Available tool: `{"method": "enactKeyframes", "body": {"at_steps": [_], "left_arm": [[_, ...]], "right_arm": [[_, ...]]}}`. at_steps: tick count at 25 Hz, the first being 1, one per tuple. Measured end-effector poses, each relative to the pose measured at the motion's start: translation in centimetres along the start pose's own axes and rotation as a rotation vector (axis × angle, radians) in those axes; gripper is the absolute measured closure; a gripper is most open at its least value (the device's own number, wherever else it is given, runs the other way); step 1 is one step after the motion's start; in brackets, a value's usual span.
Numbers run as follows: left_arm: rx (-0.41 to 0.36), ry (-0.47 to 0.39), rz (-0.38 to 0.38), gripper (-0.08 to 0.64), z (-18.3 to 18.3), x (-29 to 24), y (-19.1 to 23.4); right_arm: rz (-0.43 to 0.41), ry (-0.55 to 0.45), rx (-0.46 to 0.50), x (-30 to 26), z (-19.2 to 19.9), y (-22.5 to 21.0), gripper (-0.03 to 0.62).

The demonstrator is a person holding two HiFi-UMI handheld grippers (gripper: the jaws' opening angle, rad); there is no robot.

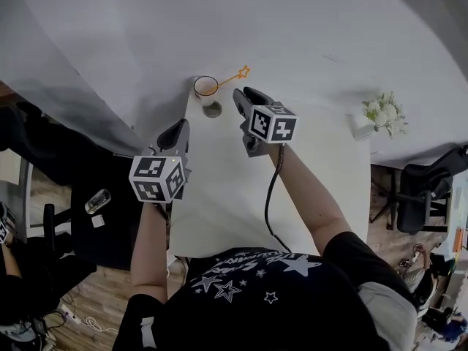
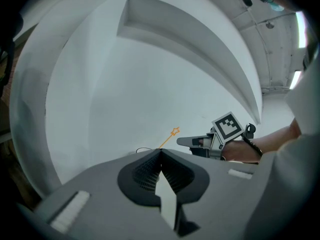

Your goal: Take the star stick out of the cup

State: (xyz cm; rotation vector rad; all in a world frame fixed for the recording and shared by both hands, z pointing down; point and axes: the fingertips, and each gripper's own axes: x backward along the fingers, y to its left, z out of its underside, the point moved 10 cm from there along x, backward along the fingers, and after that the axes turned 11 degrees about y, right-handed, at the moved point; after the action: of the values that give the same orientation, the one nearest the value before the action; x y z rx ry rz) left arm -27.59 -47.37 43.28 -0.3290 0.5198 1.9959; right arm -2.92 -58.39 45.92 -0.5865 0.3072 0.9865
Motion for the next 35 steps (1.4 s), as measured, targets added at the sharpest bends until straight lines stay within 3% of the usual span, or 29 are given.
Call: {"method": "enactKeyframes", "body": {"at_steps": [12, 19, 27, 35], "left_arm": [[0.037, 0.034, -0.009, 0.557, 1.0, -1.6, 1.6], [0.042, 0.04, -0.001, 0.557, 1.3, -2.1, 1.6], [0.026, 0.03, 0.011, 0.557, 1.0, -1.5, 0.8], [-0.048, 0.014, 0.023, 0.557, -0.2, 0.7, -2.6]], "right_arm": [[-0.005, -0.008, -0.077, -5.0, -1.4, -0.7, 0.456], [0.014, -0.029, -0.103, -5.5, -1.7, -1.2, 0.546], [-0.02, -0.144, -0.025, -2.2, -3.7, 0.5, 0.56], [-0.071, -0.234, -0.015, 4.2, -5.2, 1.5, 0.56]]}}
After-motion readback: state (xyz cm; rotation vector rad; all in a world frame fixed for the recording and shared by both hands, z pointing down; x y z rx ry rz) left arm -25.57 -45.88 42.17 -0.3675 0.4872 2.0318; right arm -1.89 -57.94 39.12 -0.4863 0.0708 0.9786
